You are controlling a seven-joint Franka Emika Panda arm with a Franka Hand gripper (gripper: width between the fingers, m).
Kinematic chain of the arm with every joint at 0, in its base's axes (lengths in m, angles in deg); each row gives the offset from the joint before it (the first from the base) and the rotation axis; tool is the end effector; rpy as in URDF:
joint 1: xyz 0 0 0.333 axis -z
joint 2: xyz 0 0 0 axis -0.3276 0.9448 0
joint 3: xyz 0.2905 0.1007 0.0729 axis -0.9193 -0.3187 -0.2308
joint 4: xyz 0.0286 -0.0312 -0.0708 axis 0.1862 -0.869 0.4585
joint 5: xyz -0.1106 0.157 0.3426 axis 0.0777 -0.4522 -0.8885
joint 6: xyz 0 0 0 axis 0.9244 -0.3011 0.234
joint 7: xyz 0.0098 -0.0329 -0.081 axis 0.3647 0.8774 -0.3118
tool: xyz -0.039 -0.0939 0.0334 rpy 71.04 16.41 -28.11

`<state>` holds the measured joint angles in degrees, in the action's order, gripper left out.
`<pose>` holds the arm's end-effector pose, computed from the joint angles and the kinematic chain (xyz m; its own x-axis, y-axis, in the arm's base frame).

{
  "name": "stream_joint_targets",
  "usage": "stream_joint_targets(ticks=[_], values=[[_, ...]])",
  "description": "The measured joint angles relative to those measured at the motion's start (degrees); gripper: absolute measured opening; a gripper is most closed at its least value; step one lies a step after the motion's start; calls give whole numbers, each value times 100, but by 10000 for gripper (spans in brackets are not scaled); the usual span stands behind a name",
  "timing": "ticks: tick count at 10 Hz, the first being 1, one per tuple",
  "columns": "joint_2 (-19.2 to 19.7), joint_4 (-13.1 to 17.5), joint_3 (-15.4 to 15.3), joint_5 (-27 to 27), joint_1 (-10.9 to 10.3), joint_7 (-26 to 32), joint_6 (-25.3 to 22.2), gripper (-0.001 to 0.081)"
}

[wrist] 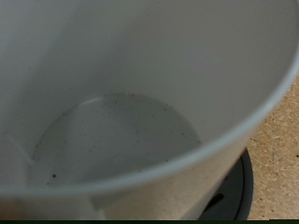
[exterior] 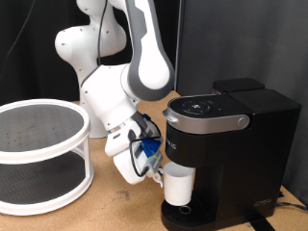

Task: Make a cup of coffee with the keurig machine

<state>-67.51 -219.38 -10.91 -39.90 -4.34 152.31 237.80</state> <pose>0.4275 0.0122 0.2008 0.8843 0.0572 0.4634 0.2586 -0.8863 -0.3842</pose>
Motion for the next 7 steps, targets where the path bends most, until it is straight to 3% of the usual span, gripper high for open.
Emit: stream_joint_targets(ticks=[7], values=[[306, 264, -167, -482, -5, 223, 36, 69]])
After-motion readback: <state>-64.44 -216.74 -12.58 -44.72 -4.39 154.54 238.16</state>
